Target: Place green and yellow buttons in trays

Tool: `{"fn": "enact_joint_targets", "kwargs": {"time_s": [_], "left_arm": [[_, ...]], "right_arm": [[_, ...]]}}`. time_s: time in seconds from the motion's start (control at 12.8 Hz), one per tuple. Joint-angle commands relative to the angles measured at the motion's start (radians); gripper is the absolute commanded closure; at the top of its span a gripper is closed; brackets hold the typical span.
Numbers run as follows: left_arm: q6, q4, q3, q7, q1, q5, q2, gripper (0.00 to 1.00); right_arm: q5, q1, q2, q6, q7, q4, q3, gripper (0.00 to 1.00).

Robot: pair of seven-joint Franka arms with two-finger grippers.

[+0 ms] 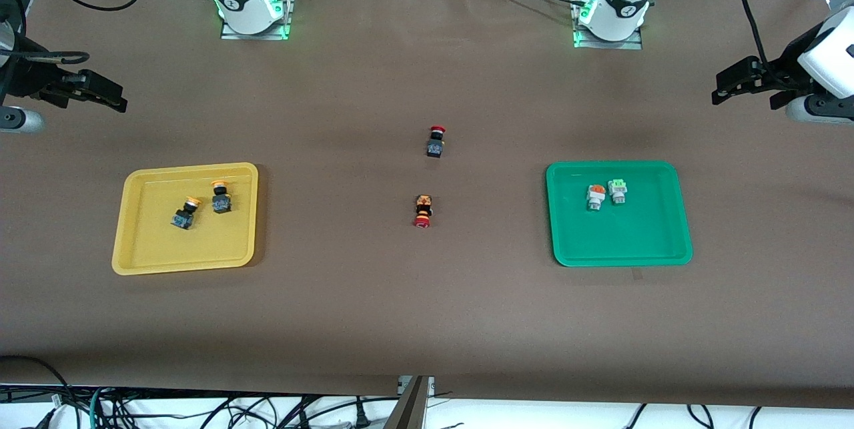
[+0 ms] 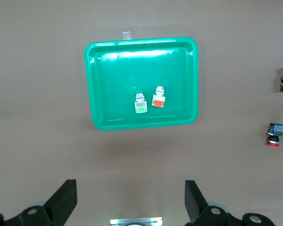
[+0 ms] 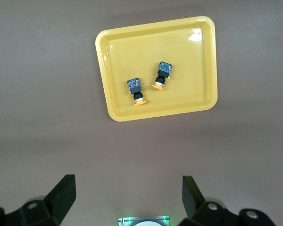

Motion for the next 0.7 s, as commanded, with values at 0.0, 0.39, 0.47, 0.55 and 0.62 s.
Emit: {"fn": "enact_joint_targets", "kwargs": {"time_s": [0.0,0.39,0.47,0.55,0.62], "left_arm": [[-0.012,0.045,0.007,-0.006,-0.004,0.026,0.024,0.0],[-0.011,0.045,0.005,-0.006,-0.007,0.028,0.038,0.0],[-0.011,0.045,0.005,-0.006,-0.007,0.028,0.038,0.0],[-0.011,0.045,0.005,-0.006,-0.008,0.028,0.041,0.0],[-0.011,0.045,0.003,-0.006,-0.01,0.028,0.048,0.0]], "right_arm": [[-0.002,-0.003,0.005,-0.005,0.013,0.017,0.007,0.0],[-0.002,-0.003,0.005,-0.005,0.013,0.017,0.007,0.0],[-0.002,-0.003,0.005,-0.004,0.013,0.017,0.007,0.0],[-0.002,-0.003,0.005,-0.005,0.013,0.017,0.007,0.0],[-0.002,-0.003,0.005,-0.005,0.013,0.017,0.007,0.0]]}}
